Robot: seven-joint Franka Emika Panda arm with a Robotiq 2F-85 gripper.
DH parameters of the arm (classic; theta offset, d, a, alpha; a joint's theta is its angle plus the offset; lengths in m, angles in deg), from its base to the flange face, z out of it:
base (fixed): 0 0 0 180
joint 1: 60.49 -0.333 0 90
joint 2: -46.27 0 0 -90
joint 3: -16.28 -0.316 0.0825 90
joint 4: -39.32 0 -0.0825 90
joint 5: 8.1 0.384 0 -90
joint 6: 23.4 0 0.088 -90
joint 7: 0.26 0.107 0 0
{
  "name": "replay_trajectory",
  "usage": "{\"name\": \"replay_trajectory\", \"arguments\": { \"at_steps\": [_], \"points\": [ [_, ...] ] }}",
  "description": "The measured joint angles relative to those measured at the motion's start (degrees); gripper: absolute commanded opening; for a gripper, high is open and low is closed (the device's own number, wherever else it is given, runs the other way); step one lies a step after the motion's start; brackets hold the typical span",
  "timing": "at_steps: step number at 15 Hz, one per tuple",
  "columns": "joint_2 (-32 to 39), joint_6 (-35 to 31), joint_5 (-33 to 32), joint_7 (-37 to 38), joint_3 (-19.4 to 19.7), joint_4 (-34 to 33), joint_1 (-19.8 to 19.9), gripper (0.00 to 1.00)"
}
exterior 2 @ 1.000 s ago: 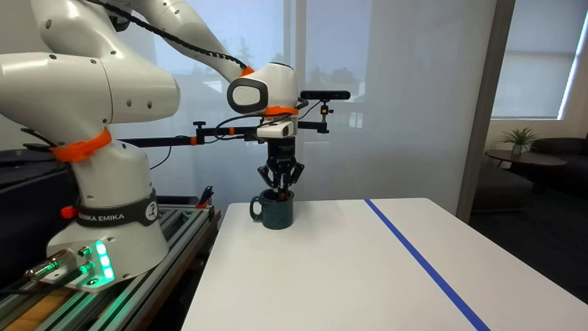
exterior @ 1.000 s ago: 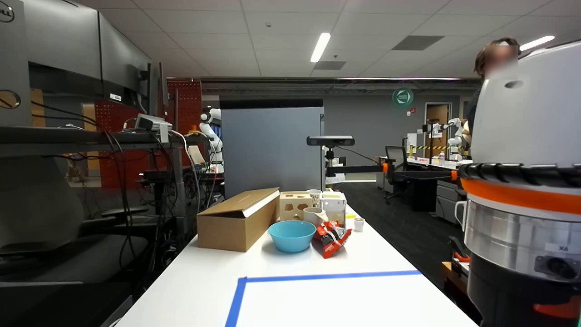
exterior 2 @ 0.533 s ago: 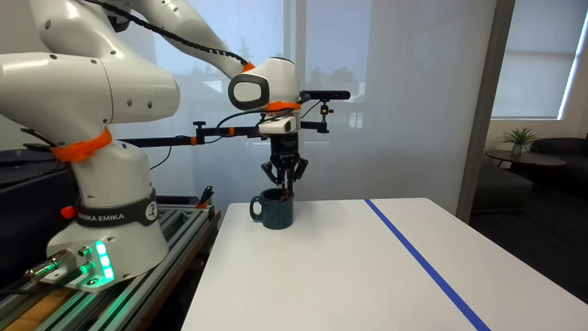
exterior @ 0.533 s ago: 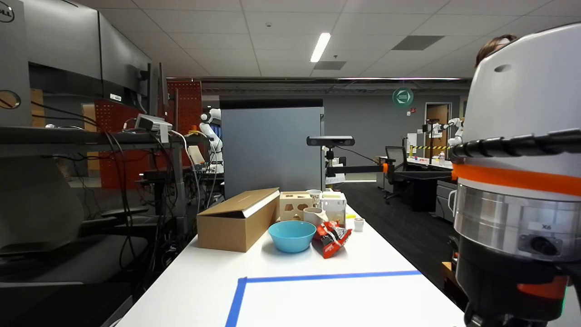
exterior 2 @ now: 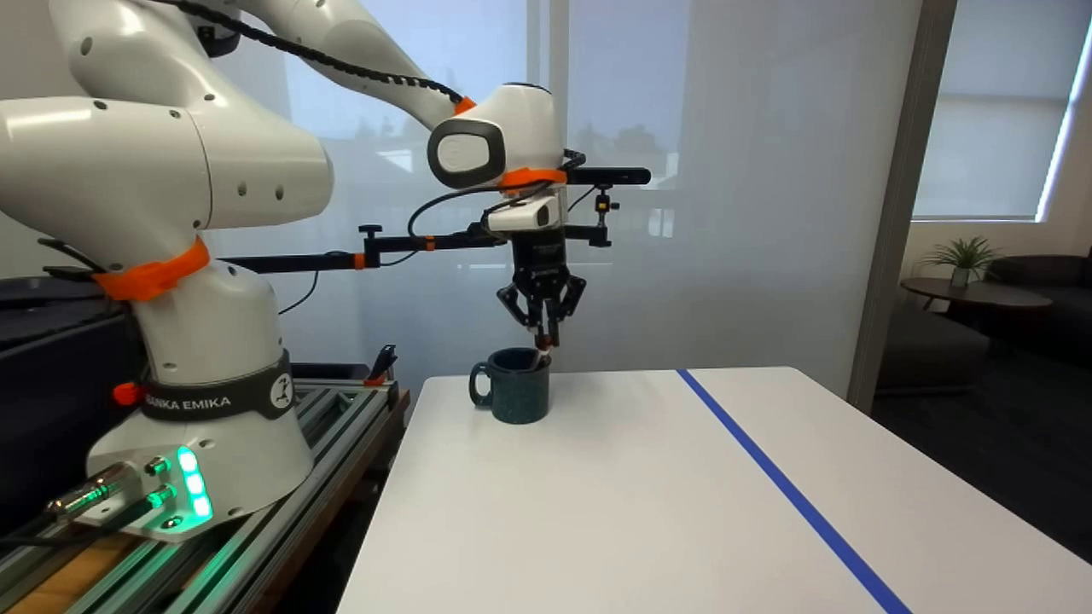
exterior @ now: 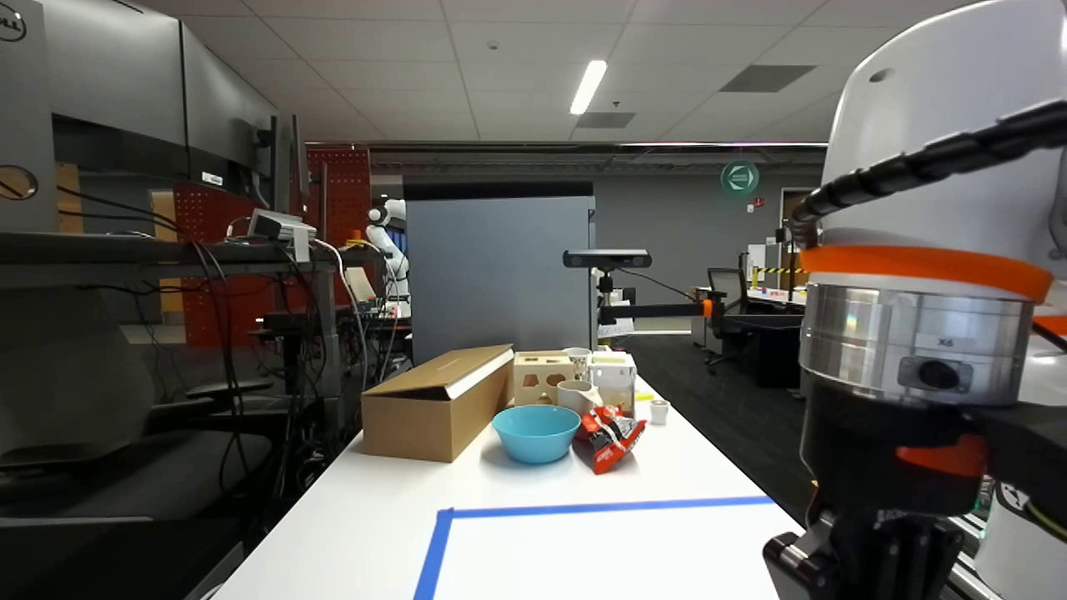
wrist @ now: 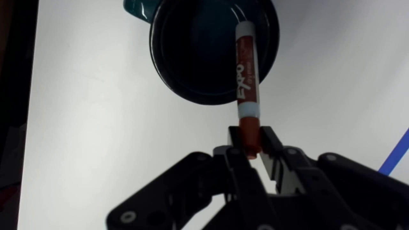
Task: Put the sharpie on the table
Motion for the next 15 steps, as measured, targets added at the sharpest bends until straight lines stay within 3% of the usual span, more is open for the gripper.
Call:
{"name": "replay_trajectory", "arguments": {
  "at_steps": [4,15],
  "points": [
    [-0.4,0.1,-1.5,0.1,2.8,0.0,-0.8,0.05],
    [5.0,-4.3,-22.3,16.0,13.8,-1.2,-6.9,0.05]
  ]
}}
